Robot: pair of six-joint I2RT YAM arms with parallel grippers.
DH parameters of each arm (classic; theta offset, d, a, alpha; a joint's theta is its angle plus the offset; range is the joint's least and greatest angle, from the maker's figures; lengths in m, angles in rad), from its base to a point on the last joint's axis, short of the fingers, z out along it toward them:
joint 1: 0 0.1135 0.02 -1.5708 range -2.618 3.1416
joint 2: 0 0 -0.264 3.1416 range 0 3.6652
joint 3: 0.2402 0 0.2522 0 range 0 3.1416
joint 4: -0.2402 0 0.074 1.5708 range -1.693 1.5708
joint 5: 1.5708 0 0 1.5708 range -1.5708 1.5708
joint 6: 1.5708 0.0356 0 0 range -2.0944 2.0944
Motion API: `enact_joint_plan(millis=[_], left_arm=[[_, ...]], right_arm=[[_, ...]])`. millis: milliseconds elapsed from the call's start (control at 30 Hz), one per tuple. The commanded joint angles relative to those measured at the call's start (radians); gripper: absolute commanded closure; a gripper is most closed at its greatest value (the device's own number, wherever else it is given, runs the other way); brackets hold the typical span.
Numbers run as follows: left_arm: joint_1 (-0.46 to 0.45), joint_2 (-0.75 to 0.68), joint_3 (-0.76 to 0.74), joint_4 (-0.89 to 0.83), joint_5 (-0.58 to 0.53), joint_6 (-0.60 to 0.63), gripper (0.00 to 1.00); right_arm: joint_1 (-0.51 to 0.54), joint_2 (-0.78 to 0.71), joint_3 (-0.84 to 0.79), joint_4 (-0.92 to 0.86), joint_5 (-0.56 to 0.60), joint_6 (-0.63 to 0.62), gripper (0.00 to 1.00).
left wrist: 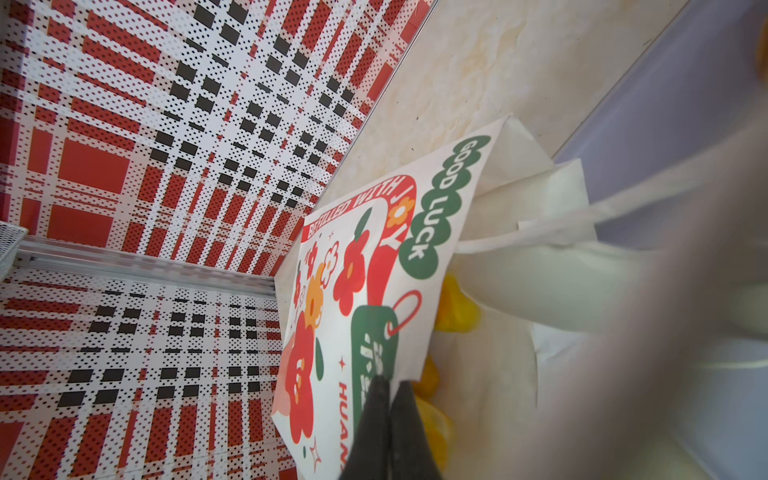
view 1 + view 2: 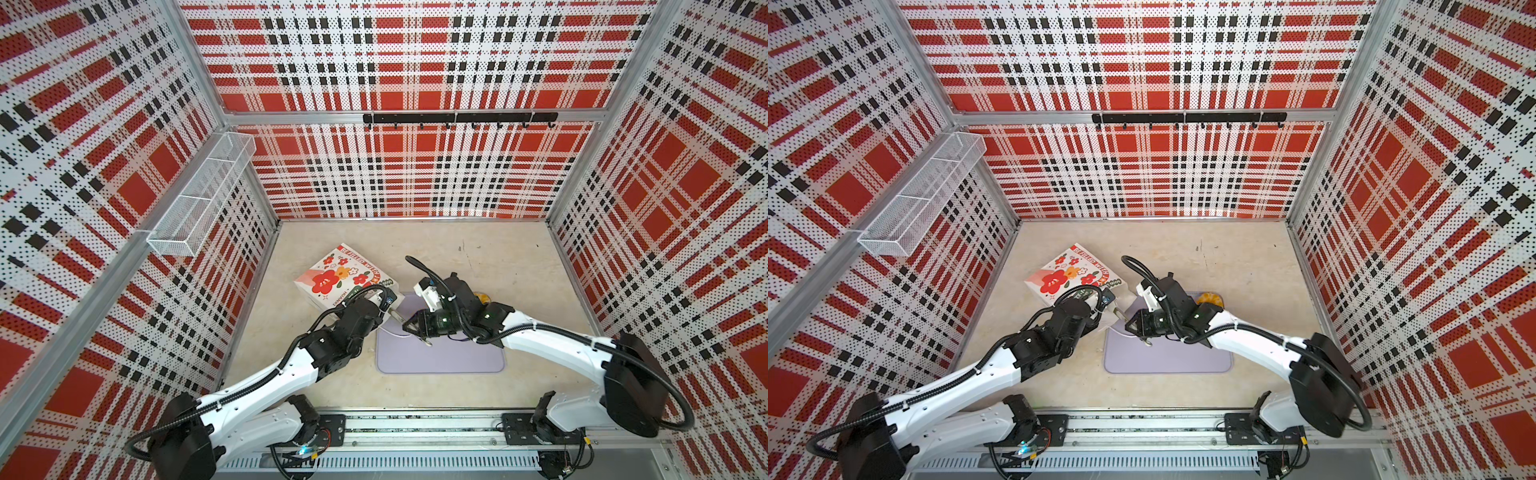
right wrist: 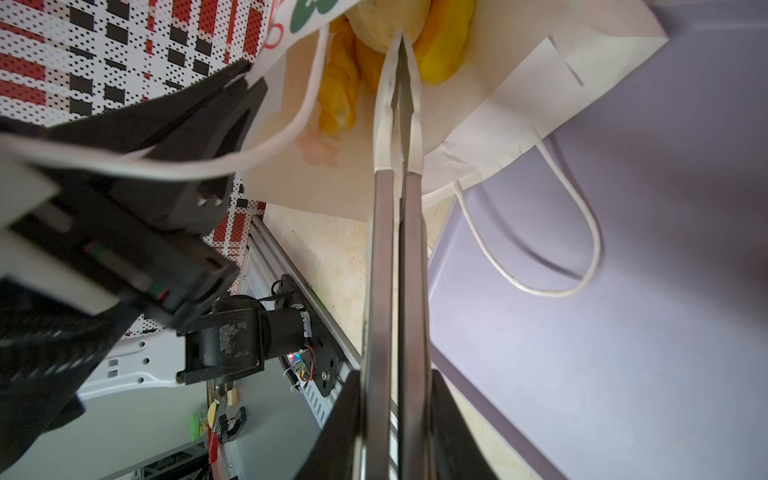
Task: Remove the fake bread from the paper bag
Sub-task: 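Move the tongs back into the bag opening toward the next roll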
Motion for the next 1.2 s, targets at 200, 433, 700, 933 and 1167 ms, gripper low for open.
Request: enact_joint_plan(millis=[200,433,700,933,1167], left_arm=[[-0.006,-0.003,-0.01,0.025,-0.001,-0.027,1.0],[-0.003,-0.004,-0.014,0.032,0.001,-0.031,1.0],[-0.003,-0.009,-0.019,0.042,0.001,-0.031,1.0],[-0.002,-0.012,-0.021,0.046,0.004,-0.032,1.0],[-0.003,-0.015,-0.022,0.048,0.004,-0.033,1.0]], right_arm=[[0.007,0.165,0.15,0.181,-0.048,-0.015,0.66],[0.01,0.23,0.244,0.091,0.02,-0.073,0.66],[0.03,0.217,0.31,-0.094,0.13,-0.148,0.65],[0.043,0.194,0.322,-0.188,0.188,-0.162,0.64],[0.046,0.193,0.334,-0.136,0.184,-0.182,0.62]])
